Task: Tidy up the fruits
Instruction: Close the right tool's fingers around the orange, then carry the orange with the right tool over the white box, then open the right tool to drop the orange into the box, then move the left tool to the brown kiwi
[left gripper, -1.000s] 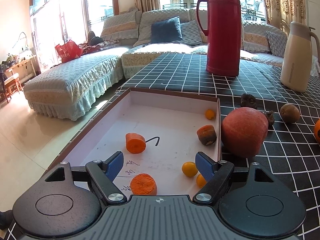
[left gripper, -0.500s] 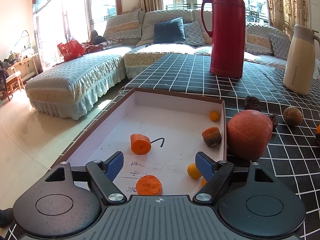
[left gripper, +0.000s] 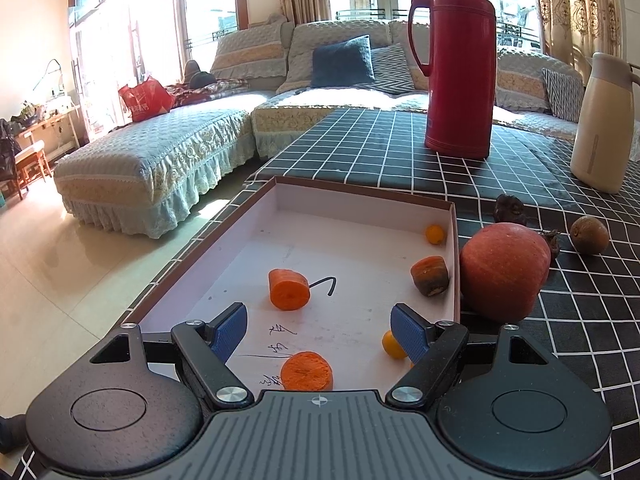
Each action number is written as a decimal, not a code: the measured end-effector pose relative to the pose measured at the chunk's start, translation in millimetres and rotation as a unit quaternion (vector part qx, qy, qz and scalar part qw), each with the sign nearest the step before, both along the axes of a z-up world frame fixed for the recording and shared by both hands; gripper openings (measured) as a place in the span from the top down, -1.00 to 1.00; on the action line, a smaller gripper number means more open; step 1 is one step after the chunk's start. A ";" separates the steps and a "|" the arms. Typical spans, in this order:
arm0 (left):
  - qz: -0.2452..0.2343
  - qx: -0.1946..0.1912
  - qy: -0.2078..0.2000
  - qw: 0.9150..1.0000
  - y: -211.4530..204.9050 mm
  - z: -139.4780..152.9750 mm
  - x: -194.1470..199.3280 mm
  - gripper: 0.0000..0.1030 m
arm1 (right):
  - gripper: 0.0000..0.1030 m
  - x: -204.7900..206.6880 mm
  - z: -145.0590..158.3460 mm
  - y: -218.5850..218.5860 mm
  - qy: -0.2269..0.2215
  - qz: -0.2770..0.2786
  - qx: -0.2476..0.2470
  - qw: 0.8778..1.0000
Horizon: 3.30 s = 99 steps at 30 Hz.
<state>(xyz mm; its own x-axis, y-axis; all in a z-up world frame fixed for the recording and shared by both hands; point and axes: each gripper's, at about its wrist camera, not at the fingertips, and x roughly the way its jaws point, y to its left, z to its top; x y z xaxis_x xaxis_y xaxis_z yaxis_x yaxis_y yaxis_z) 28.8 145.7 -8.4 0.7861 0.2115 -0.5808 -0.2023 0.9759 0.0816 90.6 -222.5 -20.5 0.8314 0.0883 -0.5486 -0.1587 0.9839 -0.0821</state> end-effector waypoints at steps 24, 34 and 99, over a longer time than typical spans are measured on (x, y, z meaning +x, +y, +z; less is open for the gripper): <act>0.073 -0.045 -0.016 0.996 98.2 6.6 -15.8 -0.53 | -0.42 8.7 29.0 301.6 0.018 0.228 0.013 0.973; 0.075 -0.054 -0.018 0.996 106.1 3.6 -11.9 -0.53 | -0.39 10.1 4.2 318.4 0.045 0.224 -0.014 0.973; -0.162 0.009 -0.077 0.984 -259.0 3.0 74.6 -1.00 | -0.85 -163.5 29.8 -48.8 -0.087 -0.081 0.134 0.984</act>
<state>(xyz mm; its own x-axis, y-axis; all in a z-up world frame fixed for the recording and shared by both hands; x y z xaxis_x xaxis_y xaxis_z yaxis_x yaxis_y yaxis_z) 103.4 -113.3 -5.3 0.8926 -0.0552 -0.4474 0.1071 0.9900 0.0915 -72.9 -271.3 9.3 0.9254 0.0695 -0.3724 -0.0047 0.9851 0.1722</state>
